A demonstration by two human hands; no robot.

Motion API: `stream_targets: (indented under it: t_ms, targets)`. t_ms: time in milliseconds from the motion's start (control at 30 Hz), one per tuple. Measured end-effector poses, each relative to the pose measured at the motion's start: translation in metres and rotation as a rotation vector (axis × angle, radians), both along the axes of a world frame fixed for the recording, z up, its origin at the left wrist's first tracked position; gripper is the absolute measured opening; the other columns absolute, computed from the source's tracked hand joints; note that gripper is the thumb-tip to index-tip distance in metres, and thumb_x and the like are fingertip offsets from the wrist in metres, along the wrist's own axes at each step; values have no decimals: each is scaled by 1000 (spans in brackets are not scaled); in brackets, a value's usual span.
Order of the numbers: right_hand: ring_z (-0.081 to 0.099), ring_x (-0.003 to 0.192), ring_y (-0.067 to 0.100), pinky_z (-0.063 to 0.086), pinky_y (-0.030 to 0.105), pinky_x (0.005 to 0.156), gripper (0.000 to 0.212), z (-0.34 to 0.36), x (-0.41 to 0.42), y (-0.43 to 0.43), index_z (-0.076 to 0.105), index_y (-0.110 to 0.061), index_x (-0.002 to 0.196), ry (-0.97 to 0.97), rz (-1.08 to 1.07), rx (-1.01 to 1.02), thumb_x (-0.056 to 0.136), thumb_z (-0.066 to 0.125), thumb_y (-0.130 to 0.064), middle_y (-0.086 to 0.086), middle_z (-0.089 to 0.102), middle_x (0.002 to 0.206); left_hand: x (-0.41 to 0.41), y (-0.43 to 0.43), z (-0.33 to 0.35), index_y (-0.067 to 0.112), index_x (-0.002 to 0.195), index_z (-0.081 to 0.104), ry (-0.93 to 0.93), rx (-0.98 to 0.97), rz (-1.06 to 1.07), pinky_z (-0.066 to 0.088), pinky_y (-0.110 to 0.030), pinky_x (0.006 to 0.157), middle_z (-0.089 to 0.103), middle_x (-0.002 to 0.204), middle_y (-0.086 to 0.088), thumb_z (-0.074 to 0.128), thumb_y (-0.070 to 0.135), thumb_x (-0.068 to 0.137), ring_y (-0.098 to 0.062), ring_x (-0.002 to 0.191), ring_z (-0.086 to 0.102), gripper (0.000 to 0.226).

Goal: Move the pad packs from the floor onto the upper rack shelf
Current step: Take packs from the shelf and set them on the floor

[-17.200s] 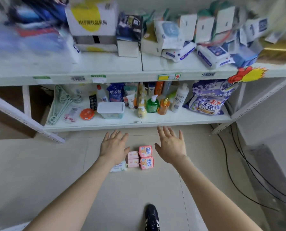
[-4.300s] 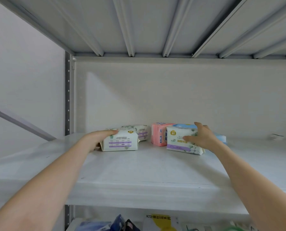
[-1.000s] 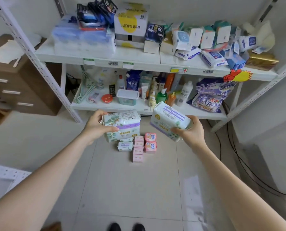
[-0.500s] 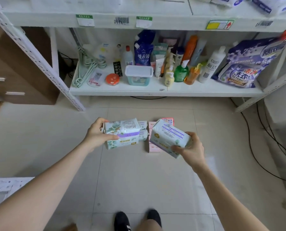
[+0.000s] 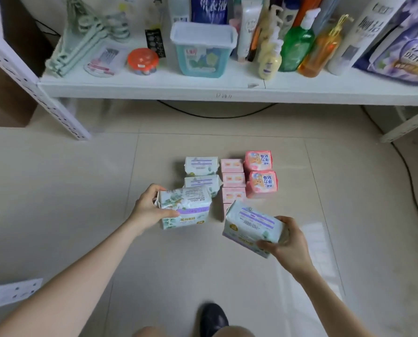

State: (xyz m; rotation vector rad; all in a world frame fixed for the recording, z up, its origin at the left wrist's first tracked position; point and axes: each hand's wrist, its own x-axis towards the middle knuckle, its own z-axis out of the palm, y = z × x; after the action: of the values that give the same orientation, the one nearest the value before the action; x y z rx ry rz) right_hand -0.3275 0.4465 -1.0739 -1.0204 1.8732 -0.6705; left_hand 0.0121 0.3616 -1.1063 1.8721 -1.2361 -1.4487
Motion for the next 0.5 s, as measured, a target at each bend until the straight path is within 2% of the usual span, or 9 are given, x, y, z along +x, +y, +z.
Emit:
stream_targets:
  t_ms: [100,200,300,433,500]
  targets:
    - [63,80,-3,55,27,64,60,-50,-1,6,53,-19,106,6,29,18,59,85,1,-10,66,95,-11,-5,-51,28,96,53,30,-8,-8,50,-31,74,67,98,1,90,22,40,-17,88,61,67]
    - [62,83,-4,57,31,67,60,-97,-1,10,53,-22,105,3,53,31,58,85,0,-10,66,97,-19,-10,-94,25,97,53,50,-8,-31,49,-28,71,66,96,1,92,18,42,-15,84,60,68]
    - [61,85,-4,54,23,63,60,-135,2,13,53,-23,105,-20,69,39,59,83,1,-9,66,99,-24,-13,-130,28,96,53,54,-20,-55,51,-29,72,67,98,0,90,28,36,-14,84,62,70]
    - [61,87,-4,53,20,62,59,-174,7,17,53,-22,105,-41,101,37,59,83,1,-8,67,100,-29,-17,-168,23,99,53,73,-33,-68,50,-27,71,66,99,-2,92,4,53,-15,85,61,63]
    - [61,88,-2,54,21,62,59,-188,11,18,53,-23,104,-55,116,28,58,84,0,-9,66,100,-32,-18,-181,19,101,52,87,-42,-72,51,-28,72,65,99,-1,90,-2,55,-15,86,61,63]
